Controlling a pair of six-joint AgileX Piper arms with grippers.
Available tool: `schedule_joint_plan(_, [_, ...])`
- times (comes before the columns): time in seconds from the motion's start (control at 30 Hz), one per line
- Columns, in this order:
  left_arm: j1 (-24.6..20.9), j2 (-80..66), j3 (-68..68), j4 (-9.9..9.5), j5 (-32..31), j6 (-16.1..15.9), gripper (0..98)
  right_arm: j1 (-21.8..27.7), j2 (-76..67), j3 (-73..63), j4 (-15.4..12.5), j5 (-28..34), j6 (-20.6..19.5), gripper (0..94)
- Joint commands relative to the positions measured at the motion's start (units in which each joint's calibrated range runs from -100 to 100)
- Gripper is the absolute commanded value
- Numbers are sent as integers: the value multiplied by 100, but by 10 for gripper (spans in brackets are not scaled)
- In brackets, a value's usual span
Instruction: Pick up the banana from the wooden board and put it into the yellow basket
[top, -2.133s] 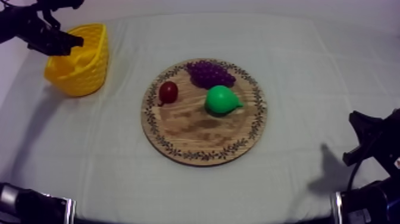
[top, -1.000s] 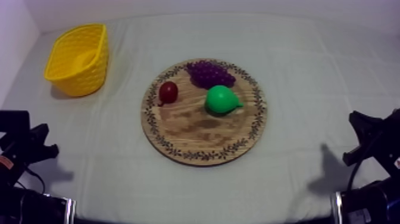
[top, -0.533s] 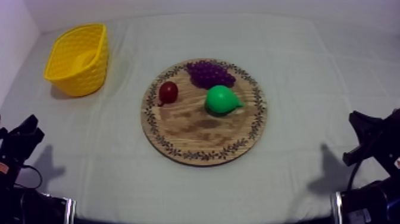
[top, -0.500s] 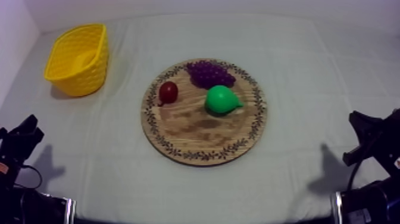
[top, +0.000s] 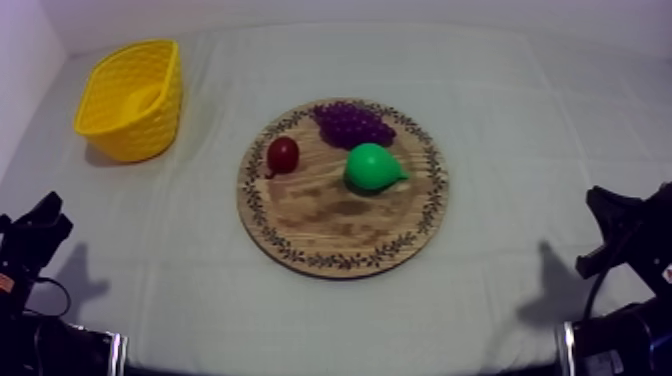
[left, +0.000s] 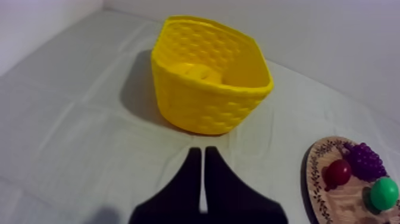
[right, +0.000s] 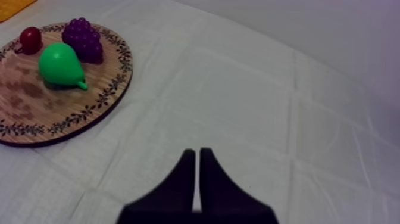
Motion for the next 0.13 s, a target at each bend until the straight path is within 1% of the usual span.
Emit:
schedule_joint_plan(0.0, [-1, -3, 0, -1, -1, 1, 1, 1, -4, -3, -2, -1, -1, 5])
schedule_joint_plan(0.1, [-1, -3, 0, -1, -1, 1, 1, 1, -4, -3, -2, -1, -1, 5])
